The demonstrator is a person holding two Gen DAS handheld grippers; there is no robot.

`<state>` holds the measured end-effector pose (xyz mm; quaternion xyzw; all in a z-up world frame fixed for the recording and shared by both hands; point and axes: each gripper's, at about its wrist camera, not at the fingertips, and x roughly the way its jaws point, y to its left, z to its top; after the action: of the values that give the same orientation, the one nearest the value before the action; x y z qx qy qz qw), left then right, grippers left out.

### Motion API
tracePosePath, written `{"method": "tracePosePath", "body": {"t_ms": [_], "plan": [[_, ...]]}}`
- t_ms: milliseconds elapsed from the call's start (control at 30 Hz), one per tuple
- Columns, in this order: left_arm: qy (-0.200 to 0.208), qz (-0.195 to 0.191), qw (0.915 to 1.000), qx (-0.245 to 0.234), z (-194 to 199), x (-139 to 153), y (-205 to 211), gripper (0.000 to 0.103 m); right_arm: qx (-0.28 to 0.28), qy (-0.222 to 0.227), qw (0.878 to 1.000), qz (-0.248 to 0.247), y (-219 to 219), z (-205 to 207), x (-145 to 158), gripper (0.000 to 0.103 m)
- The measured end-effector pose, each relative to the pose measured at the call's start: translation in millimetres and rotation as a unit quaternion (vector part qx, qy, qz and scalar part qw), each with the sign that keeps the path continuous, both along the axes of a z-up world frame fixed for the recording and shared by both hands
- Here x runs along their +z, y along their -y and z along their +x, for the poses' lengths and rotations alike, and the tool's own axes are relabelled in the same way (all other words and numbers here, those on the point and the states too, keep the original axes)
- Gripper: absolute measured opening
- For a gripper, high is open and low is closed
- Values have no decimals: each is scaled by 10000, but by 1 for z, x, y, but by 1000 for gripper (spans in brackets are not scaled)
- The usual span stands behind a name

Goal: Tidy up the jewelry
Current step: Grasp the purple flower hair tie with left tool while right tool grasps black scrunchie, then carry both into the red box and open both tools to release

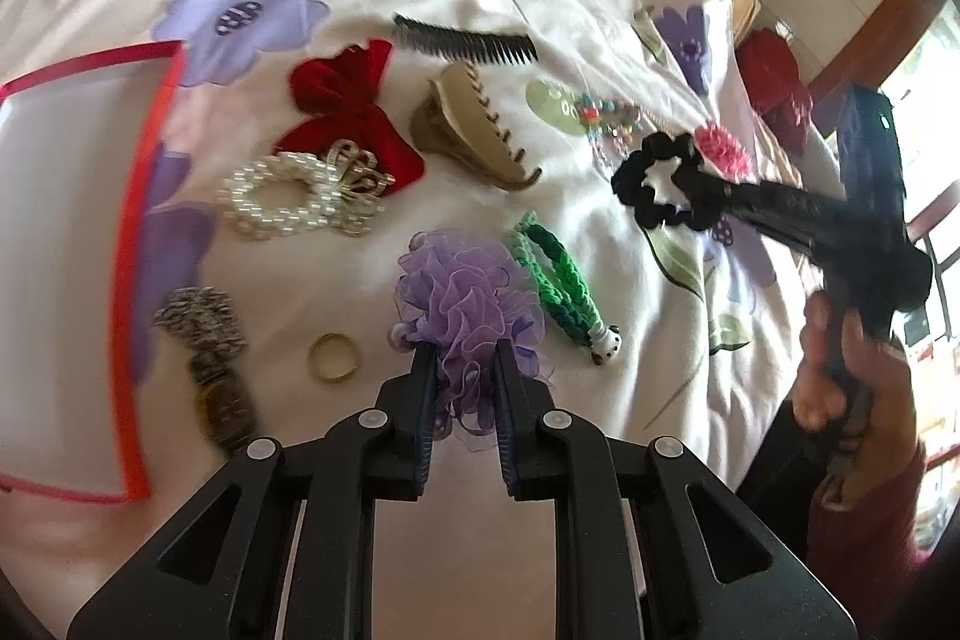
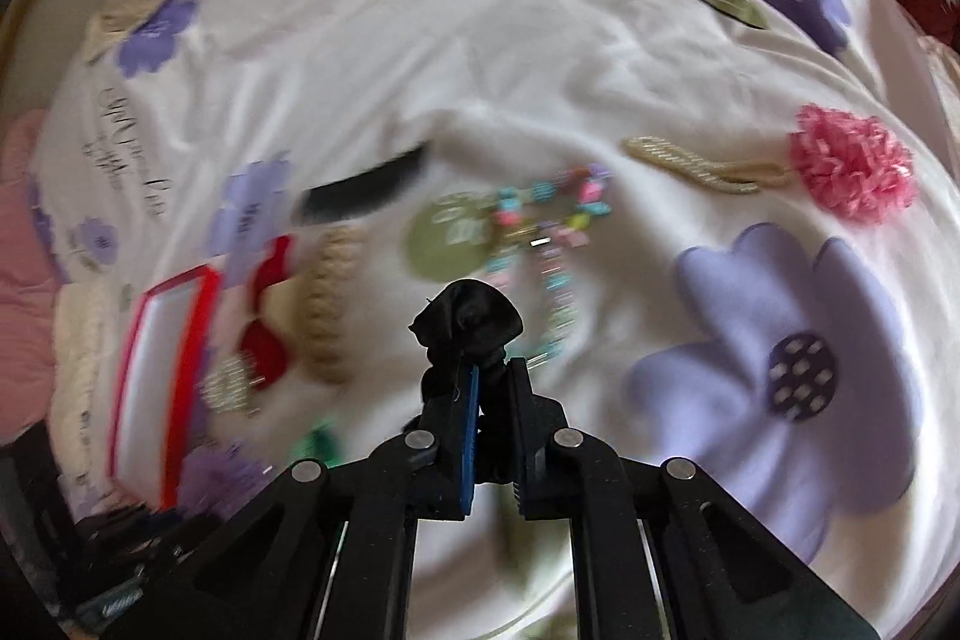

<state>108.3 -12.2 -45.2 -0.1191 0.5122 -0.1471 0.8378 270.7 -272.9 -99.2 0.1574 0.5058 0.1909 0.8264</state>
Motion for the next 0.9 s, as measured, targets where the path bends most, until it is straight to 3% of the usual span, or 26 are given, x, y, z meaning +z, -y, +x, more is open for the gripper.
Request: {"method": "tracePosePath", "body": {"t_ms": [400,900], "plan": [[284,-49,9972,683,-35,20,-66,15,810,202,9940,707,-72,-55,32,8],[493,-136,9844,1684,-65,26,-160,15,1848,75,9763,1128,-187,-85,42,8]]}}
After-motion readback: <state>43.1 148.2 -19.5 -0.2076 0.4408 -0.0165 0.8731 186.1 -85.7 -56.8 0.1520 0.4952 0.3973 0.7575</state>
